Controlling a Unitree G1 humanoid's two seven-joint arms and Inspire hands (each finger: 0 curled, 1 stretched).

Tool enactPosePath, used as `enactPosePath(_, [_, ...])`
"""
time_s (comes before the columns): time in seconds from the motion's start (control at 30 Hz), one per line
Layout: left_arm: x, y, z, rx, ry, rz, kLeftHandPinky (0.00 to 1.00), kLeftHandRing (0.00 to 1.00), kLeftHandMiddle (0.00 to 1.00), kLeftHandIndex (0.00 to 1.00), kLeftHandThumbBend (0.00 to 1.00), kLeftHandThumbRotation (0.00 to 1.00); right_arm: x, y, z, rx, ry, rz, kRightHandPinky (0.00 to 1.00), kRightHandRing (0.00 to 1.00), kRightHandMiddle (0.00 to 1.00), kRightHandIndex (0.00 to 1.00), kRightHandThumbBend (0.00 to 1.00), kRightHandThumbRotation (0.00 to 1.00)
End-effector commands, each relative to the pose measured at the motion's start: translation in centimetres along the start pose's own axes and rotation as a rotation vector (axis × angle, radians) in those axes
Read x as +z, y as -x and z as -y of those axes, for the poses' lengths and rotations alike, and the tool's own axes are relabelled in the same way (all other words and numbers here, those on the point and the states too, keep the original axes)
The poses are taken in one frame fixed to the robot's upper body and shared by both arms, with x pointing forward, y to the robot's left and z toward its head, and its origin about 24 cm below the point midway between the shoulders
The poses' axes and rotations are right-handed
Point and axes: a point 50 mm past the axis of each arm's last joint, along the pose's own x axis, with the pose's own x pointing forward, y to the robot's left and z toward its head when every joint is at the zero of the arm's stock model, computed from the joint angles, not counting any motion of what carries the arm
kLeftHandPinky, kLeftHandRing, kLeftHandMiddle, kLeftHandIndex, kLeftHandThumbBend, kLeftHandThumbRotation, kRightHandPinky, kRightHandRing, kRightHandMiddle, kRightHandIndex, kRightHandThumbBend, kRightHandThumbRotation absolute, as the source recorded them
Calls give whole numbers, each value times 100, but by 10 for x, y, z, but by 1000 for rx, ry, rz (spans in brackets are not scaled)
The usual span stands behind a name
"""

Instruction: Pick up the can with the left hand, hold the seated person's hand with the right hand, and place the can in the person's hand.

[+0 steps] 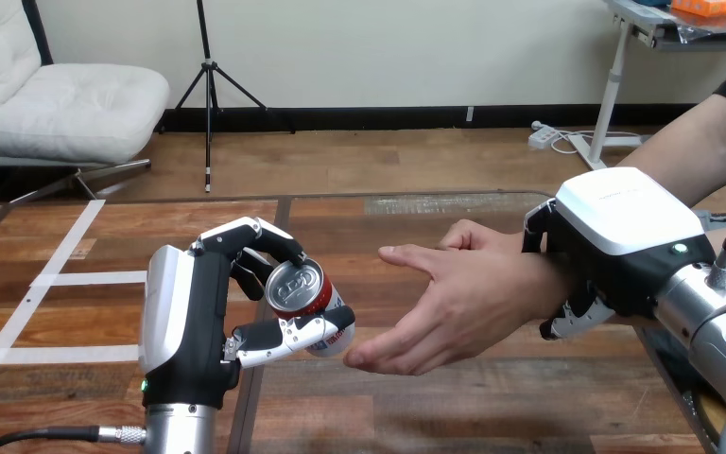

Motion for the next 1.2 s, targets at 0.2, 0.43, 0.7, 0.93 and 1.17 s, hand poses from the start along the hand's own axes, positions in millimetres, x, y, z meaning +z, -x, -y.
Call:
enactPosePath(0.2, [13, -22, -4, 47, 25, 97, 29, 35, 40, 41, 74, 0, 7, -7, 25, -101, 19, 46, 35, 42, 49, 51, 84, 0])
enactPosePath(0.43, [13, -23, -2, 42, 36, 102, 29, 35, 39, 41, 74, 0, 11, -8, 26, -106, 25, 66, 35, 42, 48, 50, 86, 0])
enactPosePath(0.7, [15, -26, 0, 33, 42, 105, 29, 35, 39, 41, 74, 0, 14, -9, 27, -118, 42, 84, 36, 41, 48, 49, 88, 0])
enactPosePath(0.93, [17, -28, 2, 28, 53, 108, 29, 35, 39, 41, 74, 0, 16, -10, 27, -112, 41, 82, 38, 43, 48, 49, 86, 0])
enactPosePath(1.17, [19, -30, 5, 18, 64, 118, 29, 35, 39, 41, 74, 0, 18, -11, 27, -123, 47, 88, 40, 44, 49, 49, 86, 0])
